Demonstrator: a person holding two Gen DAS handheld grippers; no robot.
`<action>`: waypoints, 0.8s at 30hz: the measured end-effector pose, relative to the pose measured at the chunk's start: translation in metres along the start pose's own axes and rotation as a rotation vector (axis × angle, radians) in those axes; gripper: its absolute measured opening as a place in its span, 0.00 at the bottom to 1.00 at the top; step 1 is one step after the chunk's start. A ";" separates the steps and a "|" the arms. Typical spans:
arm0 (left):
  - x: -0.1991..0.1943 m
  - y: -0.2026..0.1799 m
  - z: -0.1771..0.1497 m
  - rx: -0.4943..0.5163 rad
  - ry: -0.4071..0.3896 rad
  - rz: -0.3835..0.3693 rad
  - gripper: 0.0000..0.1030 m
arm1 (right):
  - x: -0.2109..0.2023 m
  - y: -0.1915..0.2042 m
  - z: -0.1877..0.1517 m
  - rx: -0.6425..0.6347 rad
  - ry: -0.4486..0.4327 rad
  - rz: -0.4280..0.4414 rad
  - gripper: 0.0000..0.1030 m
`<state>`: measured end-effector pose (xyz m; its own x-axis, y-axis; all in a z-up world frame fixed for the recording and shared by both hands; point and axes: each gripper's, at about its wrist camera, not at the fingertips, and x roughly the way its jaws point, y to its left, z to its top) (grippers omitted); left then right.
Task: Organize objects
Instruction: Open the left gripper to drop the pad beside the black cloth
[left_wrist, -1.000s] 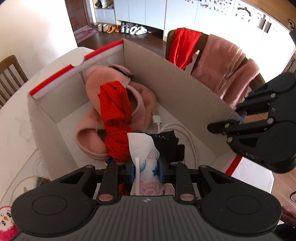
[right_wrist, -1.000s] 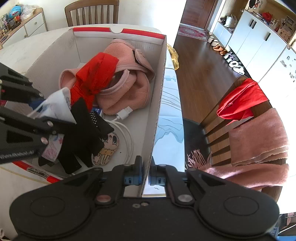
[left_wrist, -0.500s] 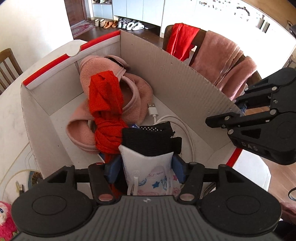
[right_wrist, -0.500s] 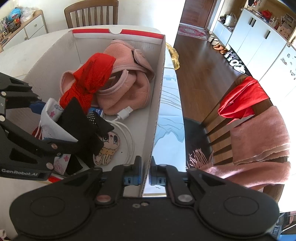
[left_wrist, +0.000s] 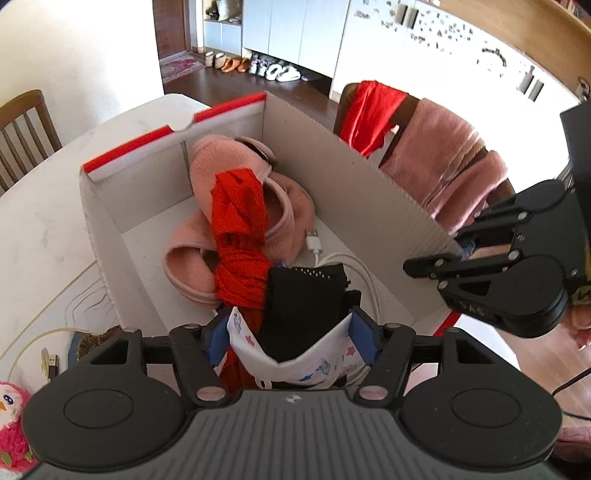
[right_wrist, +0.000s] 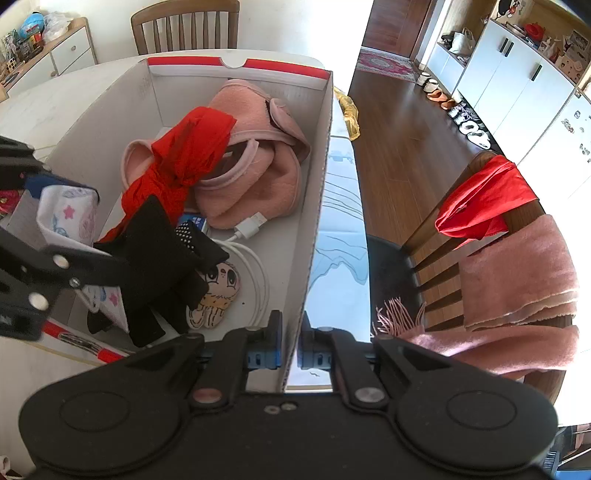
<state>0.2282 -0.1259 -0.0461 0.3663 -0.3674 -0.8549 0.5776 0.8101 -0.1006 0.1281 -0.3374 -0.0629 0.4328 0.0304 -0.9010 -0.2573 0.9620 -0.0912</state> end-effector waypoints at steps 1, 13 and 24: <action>-0.002 0.000 0.001 -0.005 -0.005 -0.002 0.64 | 0.000 0.000 0.000 0.000 0.000 0.000 0.06; -0.012 0.004 0.004 -0.019 -0.035 -0.015 0.82 | 0.000 0.000 0.000 0.001 -0.001 0.000 0.07; -0.025 -0.003 0.000 0.011 -0.083 -0.046 0.99 | -0.001 -0.001 0.000 0.001 -0.001 0.001 0.07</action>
<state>0.2172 -0.1192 -0.0240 0.3978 -0.4411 -0.8045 0.6031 0.7865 -0.1330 0.1277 -0.3382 -0.0624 0.4333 0.0310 -0.9007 -0.2570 0.9622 -0.0905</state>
